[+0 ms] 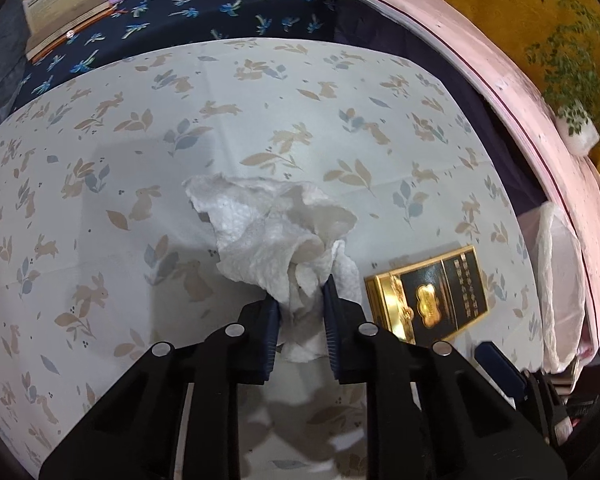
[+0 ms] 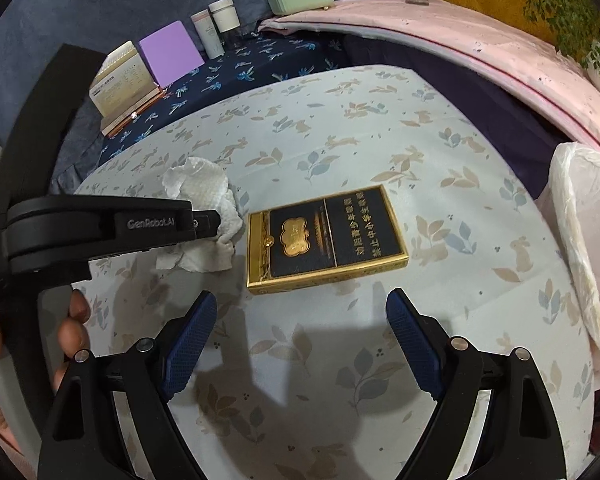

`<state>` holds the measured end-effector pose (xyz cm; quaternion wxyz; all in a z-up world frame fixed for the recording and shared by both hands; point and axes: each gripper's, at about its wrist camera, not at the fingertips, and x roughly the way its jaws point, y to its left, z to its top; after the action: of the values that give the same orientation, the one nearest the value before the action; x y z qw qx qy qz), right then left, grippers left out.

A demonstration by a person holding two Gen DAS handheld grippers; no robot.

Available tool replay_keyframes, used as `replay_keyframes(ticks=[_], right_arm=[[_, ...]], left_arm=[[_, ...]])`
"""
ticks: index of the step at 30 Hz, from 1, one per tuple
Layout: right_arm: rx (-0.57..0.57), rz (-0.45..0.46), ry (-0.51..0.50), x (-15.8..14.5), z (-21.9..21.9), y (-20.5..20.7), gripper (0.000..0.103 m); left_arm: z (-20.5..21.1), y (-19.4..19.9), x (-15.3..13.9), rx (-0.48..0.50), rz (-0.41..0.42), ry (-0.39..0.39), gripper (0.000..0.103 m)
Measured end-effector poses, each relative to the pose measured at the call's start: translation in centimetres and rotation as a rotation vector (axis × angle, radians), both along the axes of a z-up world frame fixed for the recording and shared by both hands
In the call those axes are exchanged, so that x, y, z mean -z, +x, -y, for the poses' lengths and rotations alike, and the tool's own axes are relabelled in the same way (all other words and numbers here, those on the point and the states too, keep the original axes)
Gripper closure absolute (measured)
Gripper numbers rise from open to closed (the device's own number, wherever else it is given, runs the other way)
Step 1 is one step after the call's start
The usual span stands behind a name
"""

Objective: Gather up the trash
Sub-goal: 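Grasp the gold-and-black card box with the right gripper while the left gripper holds the tissue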

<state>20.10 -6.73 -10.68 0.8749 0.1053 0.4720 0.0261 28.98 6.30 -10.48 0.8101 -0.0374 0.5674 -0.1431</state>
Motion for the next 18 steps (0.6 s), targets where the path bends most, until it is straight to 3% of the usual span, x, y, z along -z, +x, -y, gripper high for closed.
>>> replay_keyframes(ticks=[8, 18], right_arm=[[0.027, -0.003, -0.004, 0.5, 1.3, 1.7, 0.021], [-0.034, 0.016, -0.031, 0.8, -0.6, 5.3, 0.021]], left_arm=[[0.0, -1.0, 0.1, 0.047, -0.024, -0.037, 0.085], [-5.5, -0.9, 0.1, -0.093, -0.032, -0.066, 0.085]])
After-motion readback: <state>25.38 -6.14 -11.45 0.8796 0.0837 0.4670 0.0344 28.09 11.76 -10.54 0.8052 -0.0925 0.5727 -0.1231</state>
